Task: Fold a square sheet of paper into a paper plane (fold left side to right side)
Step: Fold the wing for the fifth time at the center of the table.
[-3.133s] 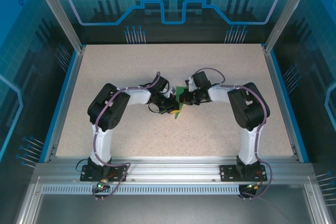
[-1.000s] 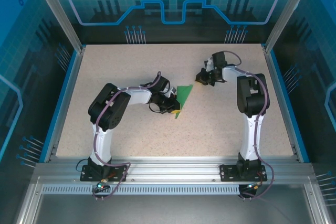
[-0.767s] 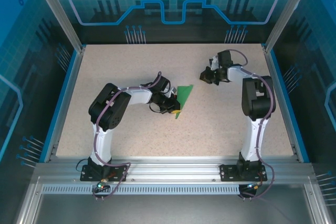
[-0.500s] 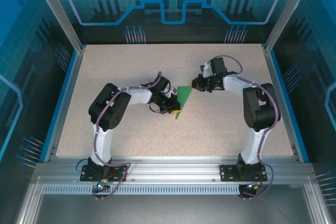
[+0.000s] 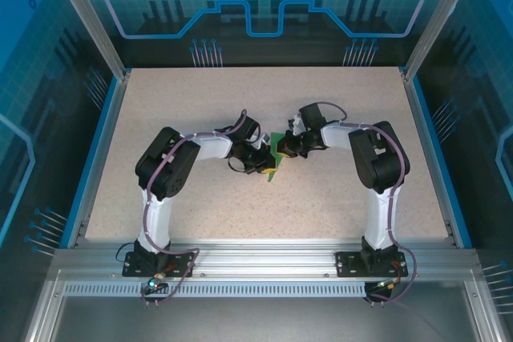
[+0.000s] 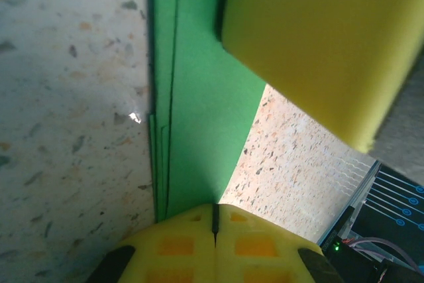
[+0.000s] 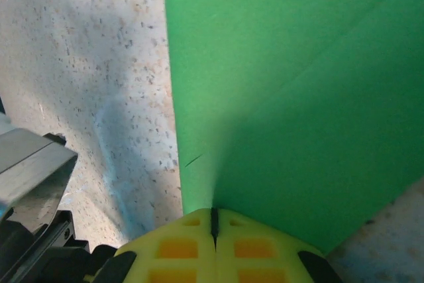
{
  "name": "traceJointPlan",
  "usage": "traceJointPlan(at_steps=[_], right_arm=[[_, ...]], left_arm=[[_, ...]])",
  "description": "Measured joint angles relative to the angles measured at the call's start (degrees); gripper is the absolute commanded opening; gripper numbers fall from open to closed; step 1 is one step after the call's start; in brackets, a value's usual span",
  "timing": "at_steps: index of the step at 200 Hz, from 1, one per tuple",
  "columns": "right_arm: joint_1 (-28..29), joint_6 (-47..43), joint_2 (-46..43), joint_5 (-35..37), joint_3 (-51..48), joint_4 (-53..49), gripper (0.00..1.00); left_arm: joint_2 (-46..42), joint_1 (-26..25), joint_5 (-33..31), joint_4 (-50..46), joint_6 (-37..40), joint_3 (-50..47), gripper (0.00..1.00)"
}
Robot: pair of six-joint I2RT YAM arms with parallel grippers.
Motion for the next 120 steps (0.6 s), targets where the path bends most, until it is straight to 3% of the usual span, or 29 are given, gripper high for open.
traceJointPlan(at_steps=[120], right_arm=[[0.1,0.0,0.0,0.4,0.0,-0.2,0.01]], left_arm=[[-5.9,-1.4,0.0,-3.1,0.0,0.0,0.04]])
